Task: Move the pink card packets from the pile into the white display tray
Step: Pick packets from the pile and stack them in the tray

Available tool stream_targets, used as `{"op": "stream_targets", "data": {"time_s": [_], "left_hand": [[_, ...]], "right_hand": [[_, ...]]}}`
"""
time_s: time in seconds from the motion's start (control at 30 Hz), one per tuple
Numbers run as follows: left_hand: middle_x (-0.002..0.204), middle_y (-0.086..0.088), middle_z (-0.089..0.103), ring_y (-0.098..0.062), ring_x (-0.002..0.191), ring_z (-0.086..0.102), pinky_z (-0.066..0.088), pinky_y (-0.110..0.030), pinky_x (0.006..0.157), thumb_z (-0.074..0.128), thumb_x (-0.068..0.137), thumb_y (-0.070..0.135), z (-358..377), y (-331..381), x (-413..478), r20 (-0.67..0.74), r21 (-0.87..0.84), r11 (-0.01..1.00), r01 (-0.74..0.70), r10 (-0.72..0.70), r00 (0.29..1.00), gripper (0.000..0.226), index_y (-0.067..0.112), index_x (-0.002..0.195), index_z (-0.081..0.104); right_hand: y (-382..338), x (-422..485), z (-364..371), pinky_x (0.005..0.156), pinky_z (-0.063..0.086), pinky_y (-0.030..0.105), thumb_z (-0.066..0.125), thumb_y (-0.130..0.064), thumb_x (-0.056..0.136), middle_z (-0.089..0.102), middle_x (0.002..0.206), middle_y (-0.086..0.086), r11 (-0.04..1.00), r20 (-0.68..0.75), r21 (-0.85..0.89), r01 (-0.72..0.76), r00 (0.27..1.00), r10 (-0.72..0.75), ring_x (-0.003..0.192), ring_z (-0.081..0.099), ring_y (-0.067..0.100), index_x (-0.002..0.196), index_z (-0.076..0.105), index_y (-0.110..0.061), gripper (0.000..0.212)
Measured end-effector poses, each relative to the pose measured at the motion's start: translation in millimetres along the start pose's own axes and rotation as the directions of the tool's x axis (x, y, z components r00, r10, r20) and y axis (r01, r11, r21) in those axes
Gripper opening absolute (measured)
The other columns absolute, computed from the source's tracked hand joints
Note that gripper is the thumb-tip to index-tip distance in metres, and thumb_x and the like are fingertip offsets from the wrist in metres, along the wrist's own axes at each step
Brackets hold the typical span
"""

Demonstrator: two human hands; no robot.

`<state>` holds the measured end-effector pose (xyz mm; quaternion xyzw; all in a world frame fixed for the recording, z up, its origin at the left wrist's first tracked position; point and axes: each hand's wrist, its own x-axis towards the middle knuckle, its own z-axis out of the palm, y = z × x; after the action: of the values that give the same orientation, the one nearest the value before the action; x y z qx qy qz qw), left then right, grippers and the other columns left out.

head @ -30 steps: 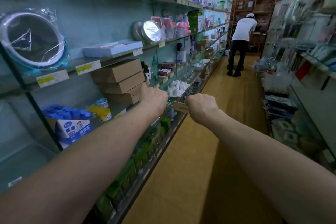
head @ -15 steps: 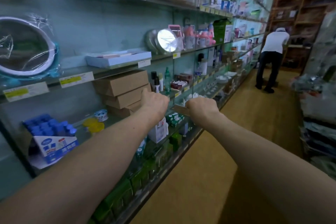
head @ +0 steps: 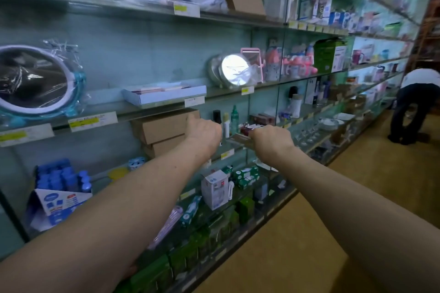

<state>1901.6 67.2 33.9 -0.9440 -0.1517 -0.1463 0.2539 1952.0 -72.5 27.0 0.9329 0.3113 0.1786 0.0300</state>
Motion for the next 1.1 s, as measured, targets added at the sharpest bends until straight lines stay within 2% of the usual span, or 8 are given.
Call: {"op": "stream_targets", "data": {"time_s": [0.07, 0.2, 0.33, 0.4, 0.6, 0.8, 0.93, 1.1], "left_hand": [[0.076, 0.006, 0.054, -0.020, 0.080, 0.055, 0.032, -0.035, 0.090, 0.049, 0.089, 0.005, 0, -2, 10, 0.002, 0.021, 1.000, 0.023, -0.023, 1.000, 0.019, 0.021, 0.078, 0.049], [0.095, 0.003, 0.065, -0.021, 0.093, 0.060, 0.032, -0.034, 0.087, 0.047, 0.089, 0.005, -3, -8, 35, -0.017, 0.016, 0.998, 0.060, -0.060, 0.998, 0.017, 0.020, 0.081, 0.046], [0.091, 0.001, 0.062, -0.021, 0.097, 0.061, 0.031, -0.034, 0.087, 0.045, 0.090, 0.005, -4, -14, 65, -0.049, 0.025, 0.996, 0.089, -0.088, 0.995, 0.018, 0.021, 0.086, 0.051], [0.089, 0.002, 0.062, -0.021, 0.094, 0.061, 0.031, -0.034, 0.092, 0.046, 0.089, 0.005, -5, -19, 81, -0.073, 0.020, 0.994, 0.109, -0.107, 0.992, 0.017, 0.018, 0.090, 0.057], [0.088, 0.001, 0.061, -0.022, 0.086, 0.058, 0.029, -0.032, 0.082, 0.042, 0.096, 0.016, -4, -38, 139, -0.161, -0.005, 0.981, 0.192, -0.190, 0.969, 0.016, 0.019, 0.083, 0.051], [0.106, -0.002, 0.065, -0.024, 0.098, 0.060, 0.032, -0.033, 0.086, 0.044, 0.091, 0.005, -1, -58, 185, -0.157, 0.018, 0.978, 0.210, -0.204, 0.966, 0.020, 0.021, 0.098, 0.055], [0.100, -0.002, 0.065, -0.023, 0.080, 0.052, 0.025, -0.030, 0.076, 0.047, 0.088, 0.005, 5, -72, 209, -0.155, 0.029, 0.968, 0.250, -0.243, 0.957, 0.019, 0.023, 0.082, 0.047], [0.112, -0.009, 0.064, -0.027, 0.104, 0.059, 0.026, -0.031, 0.077, 0.035, 0.099, 0.014, 10, -95, 233, -0.142, 0.024, 0.950, 0.311, -0.305, 0.942, 0.025, 0.016, 0.109, 0.058]], "right_hand": [[5, 12, 3, 0.066, 0.038, 0.031, 0.046, 0.002, 0.091, 0.064, 0.107, 0.009, 1.000, -0.020, 0.019, 0.013, 1.000, -0.013, 0.093, 0.061, 0.027, 0.113, 0.060, -0.015, 0.031], [15, 38, 8, 0.064, 0.038, 0.031, 0.047, 0.000, 0.090, 0.063, 0.094, 0.007, 0.998, -0.084, 0.056, 0.039, 0.996, -0.034, 0.082, 0.057, 0.028, 0.109, 0.060, -0.015, 0.028], [26, 69, 8, 0.061, 0.035, 0.030, 0.050, -0.006, 0.090, 0.043, 0.069, 0.000, 0.996, -0.166, 0.054, 0.071, 0.984, -0.061, 0.071, 0.047, 0.026, 0.102, 0.058, -0.017, 0.018], [30, 85, 8, 0.060, 0.033, 0.029, 0.051, -0.007, 0.090, 0.046, 0.074, 0.000, 0.995, -0.192, 0.065, 0.077, 0.979, -0.063, 0.071, 0.046, 0.026, 0.104, 0.058, -0.018, 0.019], [38, 151, 11, 0.060, 0.032, 0.030, 0.046, -0.005, 0.091, 0.064, 0.094, 0.006, 0.991, -0.312, 0.097, 0.096, 0.948, -0.062, 0.080, 0.057, 0.029, 0.108, 0.055, -0.019, 0.024], [39, 208, 17, 0.060, 0.031, 0.030, 0.045, -0.006, 0.092, 0.066, 0.094, 0.007, 0.984, -0.400, 0.101, 0.148, 0.911, -0.096, 0.084, 0.061, 0.031, 0.107, 0.055, -0.018, 0.021], [34, 243, 24, 0.055, 0.030, 0.028, 0.046, -0.007, 0.091, 0.067, 0.089, 0.006, 0.975, -0.447, 0.112, 0.192, 0.886, -0.123, 0.072, 0.055, 0.030, 0.101, 0.054, -0.017, 0.016], [25, 281, 33, 0.057, 0.036, 0.031, 0.046, -0.008, 0.089, 0.066, 0.087, 0.006, 0.940, -0.505, 0.173, 0.293, 0.846, -0.171, 0.080, 0.061, 0.034, 0.103, 0.053, -0.017, 0.018]]}}
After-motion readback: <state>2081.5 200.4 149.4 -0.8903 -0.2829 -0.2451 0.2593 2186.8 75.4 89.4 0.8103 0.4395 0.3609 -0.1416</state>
